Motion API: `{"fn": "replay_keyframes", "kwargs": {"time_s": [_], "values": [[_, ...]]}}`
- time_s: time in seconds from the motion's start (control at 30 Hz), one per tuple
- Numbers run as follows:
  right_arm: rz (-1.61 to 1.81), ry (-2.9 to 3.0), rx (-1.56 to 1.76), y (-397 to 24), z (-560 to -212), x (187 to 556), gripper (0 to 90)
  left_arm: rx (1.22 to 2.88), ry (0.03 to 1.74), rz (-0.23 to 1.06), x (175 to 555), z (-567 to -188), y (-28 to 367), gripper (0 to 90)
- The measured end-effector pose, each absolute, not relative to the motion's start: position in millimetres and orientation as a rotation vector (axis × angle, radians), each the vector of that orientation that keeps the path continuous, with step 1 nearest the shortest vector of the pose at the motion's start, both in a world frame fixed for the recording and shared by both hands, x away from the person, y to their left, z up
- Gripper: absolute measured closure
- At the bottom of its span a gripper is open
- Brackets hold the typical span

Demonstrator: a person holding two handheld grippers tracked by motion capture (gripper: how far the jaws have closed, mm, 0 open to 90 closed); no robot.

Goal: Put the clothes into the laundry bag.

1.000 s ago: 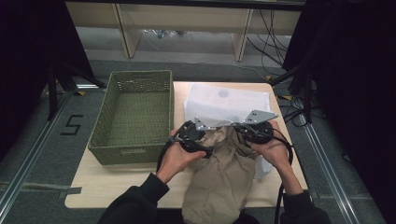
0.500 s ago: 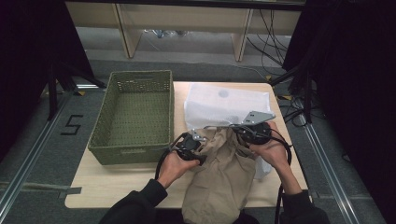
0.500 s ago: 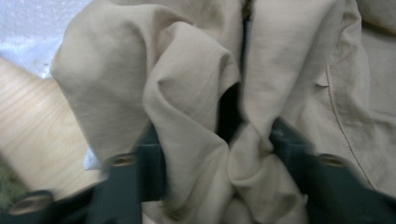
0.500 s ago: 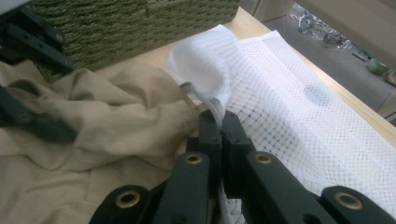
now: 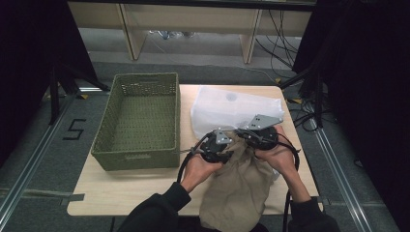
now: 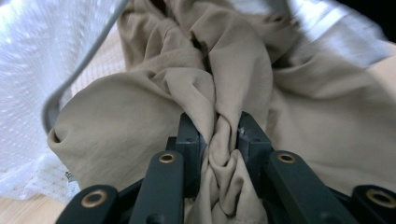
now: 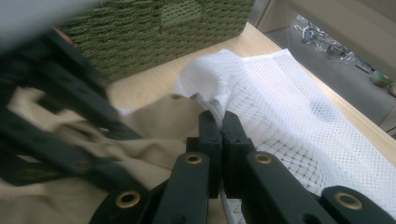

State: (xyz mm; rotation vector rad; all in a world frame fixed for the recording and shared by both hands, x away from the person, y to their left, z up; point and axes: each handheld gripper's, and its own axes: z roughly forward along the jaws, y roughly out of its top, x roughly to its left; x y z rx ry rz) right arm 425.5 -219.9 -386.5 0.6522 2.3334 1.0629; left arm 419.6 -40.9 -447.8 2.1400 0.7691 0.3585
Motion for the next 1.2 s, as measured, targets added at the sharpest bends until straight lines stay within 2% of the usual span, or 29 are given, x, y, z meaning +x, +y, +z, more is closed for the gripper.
{"fn": "replay_keyframes", "kwargs": {"time_s": [0.1, 0.3, 0.37, 0.43, 0.53, 0.57, 0.6, 0.63, 0.7, 0.77, 0.87, 1.03, 1.13, 1.2], "values": [[1.061, 2.336, 0.658, -222.1, -386.5, 426.3, 90.0, 2.144, 0.833, 0.298, 427.1, -461.2, -41.4, 67.0], [1.076, 2.332, 0.665, -227.9, -387.4, 427.4, 90.0, 2.180, 0.889, 0.408, 419.8, -458.1, -14.1, 27.2], [1.070, 2.335, 0.669, -227.2, -387.9, 426.4, 90.0, 2.177, 0.946, 0.413, 425.2, -459.5, -5.1, 17.4], [1.062, 2.344, 0.664, -224.8, -389.2, 426.2, 90.0, 2.156, 0.979, 0.330, 433.2, -466.3, -4.0, 13.0], [1.049, 2.352, 0.637, -220.7, -391.2, 426.8, 90.0, 2.155, 0.950, 0.294, 440.1, -476.2, -11.8, 15.1], [1.048, 2.357, 0.635, -219.8, -392.0, 426.5, 90.0, 2.160, 0.884, 0.253, 442.6, -480.8, -15.1, 19.2], [1.047, 2.358, 0.647, -219.1, -393.0, 425.6, 90.0, 2.178, 0.852, 0.202, 445.1, -481.8, -14.9, 37.5], [1.043, 2.361, 0.636, -219.5, -393.1, 426.6, 90.0, 2.139, 0.863, 0.165, 445.6, -484.1, -16.6, 49.3], [1.050, 2.359, 0.647, -219.6, -393.2, 426.6, 90.0, 2.109, 0.862, 0.214, 442.6, -483.6, -21.1, 62.1], [1.061, 2.361, 0.655, -220.4, -392.5, 425.2, 90.0, 2.103, 0.853, 0.248, 439.7, -480.2, -21.9, 67.6], [1.087, 2.357, 0.669, -223.1, -387.3, 421.4, 90.0, 2.047, 0.838, 0.264, 437.0, -466.3, -20.2, 71.4], [1.111, 2.343, 0.652, -228.5, -377.4, 409.6, 90.0, 1.993, 0.837, 0.313, 436.9, -448.1, -23.6, 71.9], [1.110, 2.339, 0.666, -233.5, -376.2, 400.9, 90.0, 2.016, 0.856, 0.283, 445.4, -462.0, -28.6, 70.2], [1.100, 2.343, 0.660, -237.0, -377.9, 399.0, 90.0, 2.080, 0.876, 0.251, 450.2, -479.4, -33.2, 64.7]]}}
